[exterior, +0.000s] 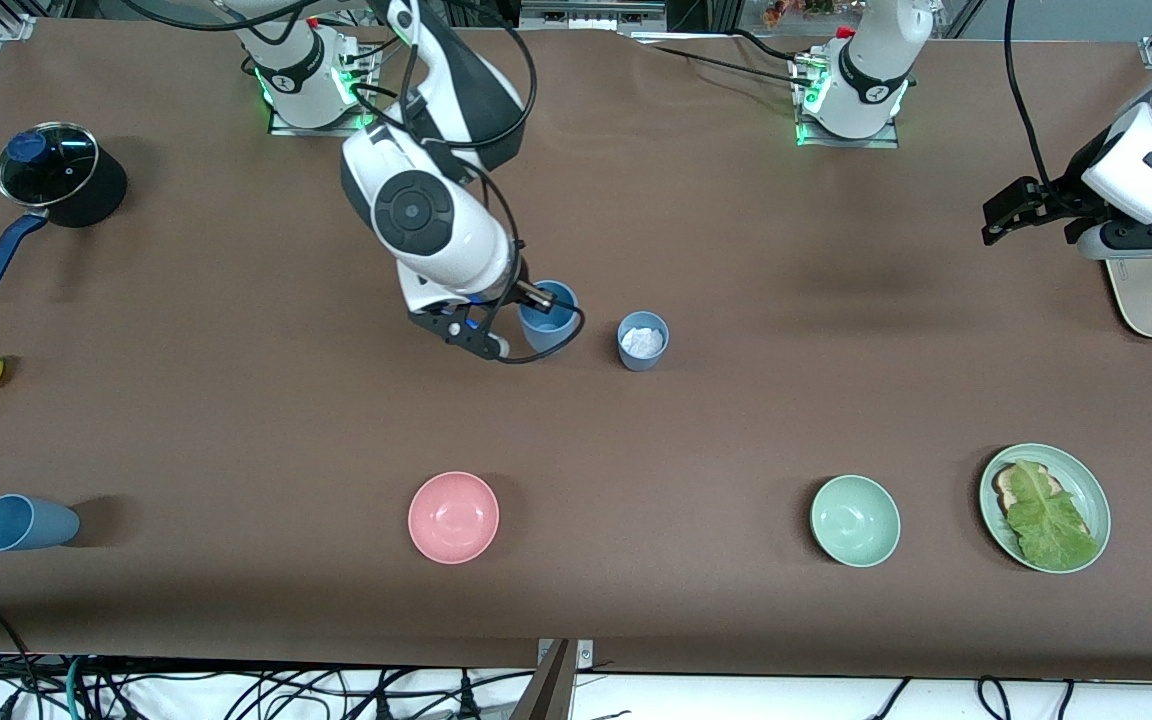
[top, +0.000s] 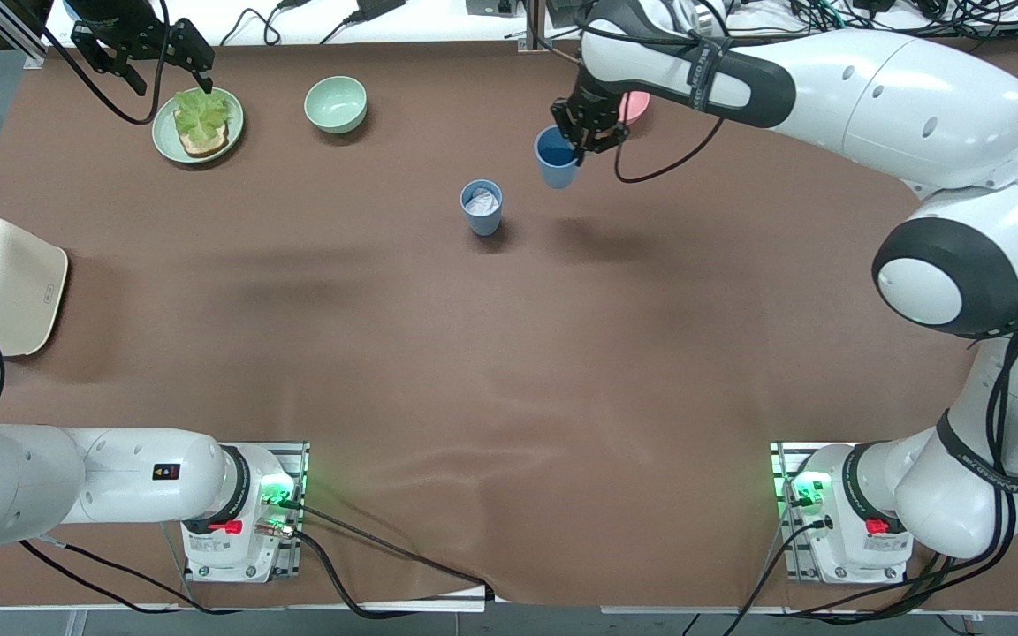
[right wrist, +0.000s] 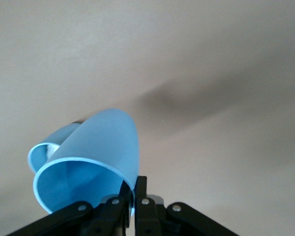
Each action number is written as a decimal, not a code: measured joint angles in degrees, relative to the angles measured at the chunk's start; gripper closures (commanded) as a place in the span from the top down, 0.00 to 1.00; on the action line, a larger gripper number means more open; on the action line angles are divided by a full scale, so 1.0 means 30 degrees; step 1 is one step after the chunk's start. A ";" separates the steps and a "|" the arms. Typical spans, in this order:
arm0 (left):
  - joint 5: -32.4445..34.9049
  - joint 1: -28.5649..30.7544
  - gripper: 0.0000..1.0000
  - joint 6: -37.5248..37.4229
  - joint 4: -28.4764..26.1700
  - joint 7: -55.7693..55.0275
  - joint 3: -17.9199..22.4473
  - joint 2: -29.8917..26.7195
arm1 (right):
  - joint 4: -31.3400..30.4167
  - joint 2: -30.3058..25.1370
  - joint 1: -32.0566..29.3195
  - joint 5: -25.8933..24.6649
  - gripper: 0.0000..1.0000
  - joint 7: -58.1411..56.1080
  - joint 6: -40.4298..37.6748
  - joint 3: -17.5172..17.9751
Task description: Stack blue cups with both arms
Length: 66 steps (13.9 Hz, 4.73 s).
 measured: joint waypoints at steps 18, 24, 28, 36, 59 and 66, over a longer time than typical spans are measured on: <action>0.0000 0.0001 1.00 -0.0135 0.0003 0.0001 -0.0011 0.0000 | 0.1767 0.2499 0.3069 0.0165 0.00 0.4781 0.3594 0.0228; 0.0000 0.0001 1.00 -0.0293 0.0003 0.0002 -0.0012 0.0000 | 0.1786 0.2698 0.3132 0.0165 0.00 0.4835 0.3941 0.0226; 0.0000 0.0009 1.00 -0.0316 0.0003 0.0002 -0.0011 0.0000 | 0.1809 0.2911 0.3131 0.0165 0.00 0.4837 0.4007 0.0220; 0.0000 0.0071 1.00 -0.0339 0.0003 0.0002 -0.0002 0.0000 | 0.1822 0.3070 0.3046 0.0166 0.60 0.4845 0.4157 0.0146; 0.0000 0.0070 1.00 -0.0442 0.0006 0.0014 -0.0062 0.0001 | 0.2769 0.0345 -0.0960 0.0011 1.00 -1.0570 -0.8109 -0.4858; 0.0000 -0.0076 1.00 -0.0739 0.1538 0.0246 -0.0168 0.1002 | -0.3250 -0.3834 -0.6108 -0.4026 1.00 -1.2697 -0.5801 -0.2286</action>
